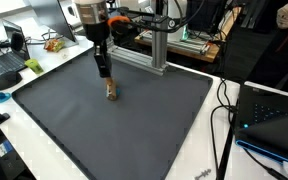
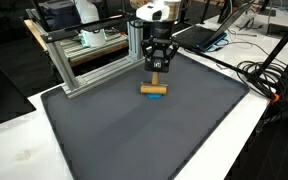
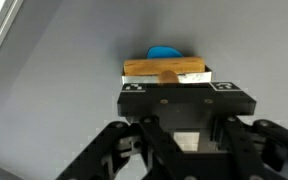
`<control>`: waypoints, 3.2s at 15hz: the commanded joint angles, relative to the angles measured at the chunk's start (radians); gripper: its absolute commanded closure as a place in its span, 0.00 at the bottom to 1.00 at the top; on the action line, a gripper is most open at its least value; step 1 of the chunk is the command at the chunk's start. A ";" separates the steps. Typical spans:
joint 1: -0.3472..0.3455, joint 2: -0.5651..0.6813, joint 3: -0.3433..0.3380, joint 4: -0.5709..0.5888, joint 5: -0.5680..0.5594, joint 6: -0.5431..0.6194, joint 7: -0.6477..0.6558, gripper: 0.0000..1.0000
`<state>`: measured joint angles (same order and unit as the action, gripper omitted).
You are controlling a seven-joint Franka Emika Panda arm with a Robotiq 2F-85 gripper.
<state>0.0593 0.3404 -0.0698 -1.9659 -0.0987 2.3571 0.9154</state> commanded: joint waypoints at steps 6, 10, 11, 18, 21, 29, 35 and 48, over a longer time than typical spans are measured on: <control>-0.006 0.084 -0.016 0.033 0.011 0.056 -0.028 0.78; -0.005 0.089 -0.021 0.041 0.008 0.052 -0.029 0.78; -0.004 0.091 -0.022 0.044 0.006 0.052 -0.027 0.78; -0.004 0.101 -0.027 0.055 0.008 0.051 -0.028 0.78; -0.004 0.105 -0.030 0.060 0.007 0.049 -0.027 0.78; -0.005 0.114 -0.032 0.072 0.012 0.049 -0.033 0.78; -0.017 0.094 -0.001 0.059 0.069 0.017 -0.122 0.78; -0.028 0.091 0.009 0.090 0.198 -0.146 -0.262 0.78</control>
<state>0.0289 0.3858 -0.0775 -1.8777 0.0509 2.2500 0.6653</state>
